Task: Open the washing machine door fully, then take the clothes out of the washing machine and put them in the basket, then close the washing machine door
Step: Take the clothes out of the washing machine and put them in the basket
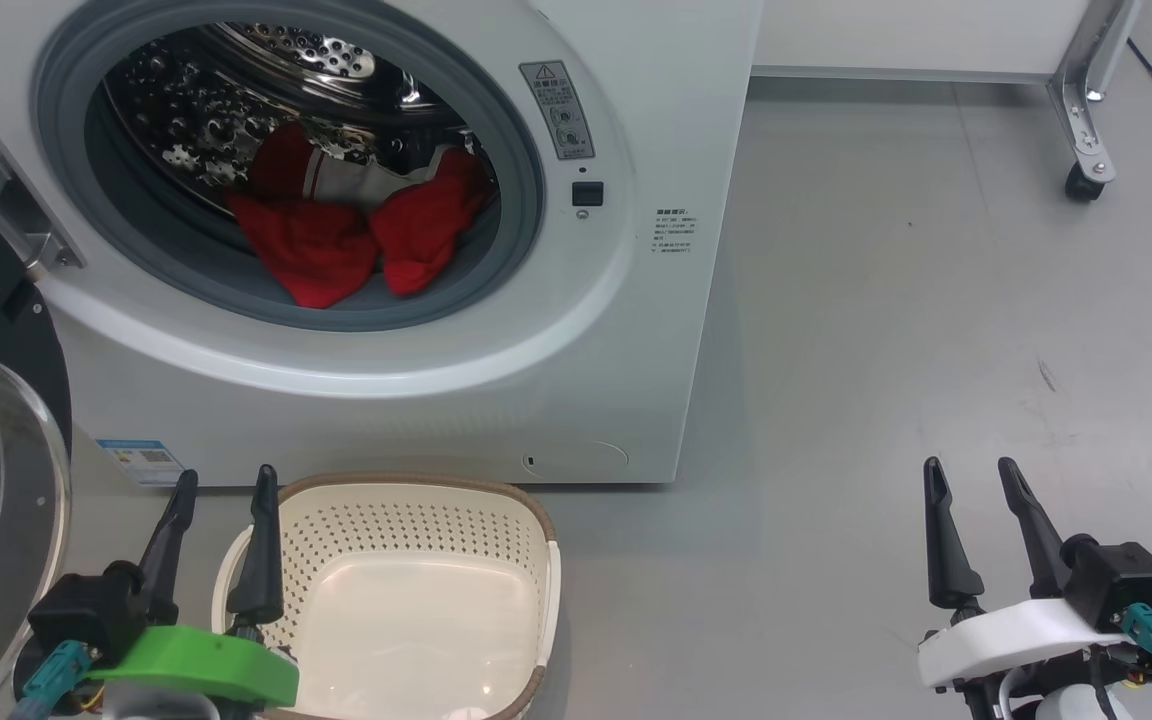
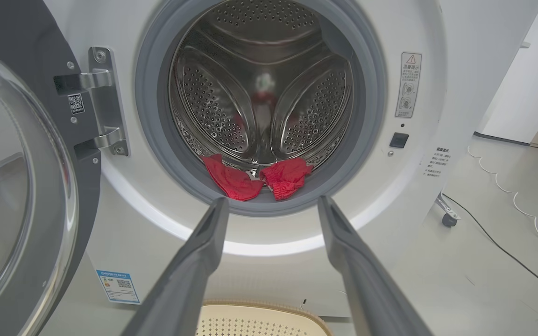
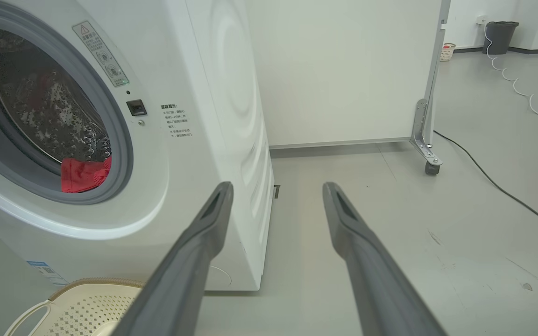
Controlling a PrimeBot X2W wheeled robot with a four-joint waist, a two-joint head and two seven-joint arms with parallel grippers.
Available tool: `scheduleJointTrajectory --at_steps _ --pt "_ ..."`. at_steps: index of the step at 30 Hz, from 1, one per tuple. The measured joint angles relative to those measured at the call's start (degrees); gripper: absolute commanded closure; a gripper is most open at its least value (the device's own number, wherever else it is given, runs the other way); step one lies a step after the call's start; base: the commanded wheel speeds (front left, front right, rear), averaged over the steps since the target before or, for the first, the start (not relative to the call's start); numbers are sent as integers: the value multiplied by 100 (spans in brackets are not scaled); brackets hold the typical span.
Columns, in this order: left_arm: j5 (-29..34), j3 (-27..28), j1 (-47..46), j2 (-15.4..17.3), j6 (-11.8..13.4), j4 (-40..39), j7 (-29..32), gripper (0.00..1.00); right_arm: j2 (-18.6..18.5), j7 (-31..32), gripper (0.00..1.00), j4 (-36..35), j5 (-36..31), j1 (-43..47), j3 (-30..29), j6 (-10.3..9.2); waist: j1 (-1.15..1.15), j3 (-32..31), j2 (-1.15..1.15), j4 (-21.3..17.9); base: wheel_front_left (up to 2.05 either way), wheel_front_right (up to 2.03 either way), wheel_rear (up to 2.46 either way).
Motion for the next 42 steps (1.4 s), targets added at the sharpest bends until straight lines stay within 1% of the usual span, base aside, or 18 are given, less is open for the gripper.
scheduleJointTrajectory --at_steps 12,19,27,33,38,39,42 --pt "0 104 -3 57 0 -157 0 0 1 0 0 -123 0 -10 91 0 0 358 0 -108 0 0 0" --pt "124 152 -76 291 0 -199 18 0 9 0 0 -193 -1 -74 190 0 0 746 0 -266 0 0 0" --pt "207 271 -735 625 0 -349 245 0 29 -1 0 -304 -42 -345 337 0 0 1303 0 -527 0 0 0" --pt "288 372 -1391 959 0 -433 465 0 43 -1 0 -363 -41 -610 427 0 0 1718 0 -800 0 0 0" --pt "287 410 -1878 1160 0 -369 802 0 76 -1 0 -363 -21 -758 513 0 0 2017 0 -1067 0 0 0" --pt "286 427 -2066 1243 0 -268 970 0 80 -1 0 -359 15 -816 546 0 0 2122 0 -1180 0 0 0" --pt "157 491 -2294 1277 0 -35 1256 0 87 -1 0 -346 19 -906 617 0 0 2255 0 -1353 0 0 0"
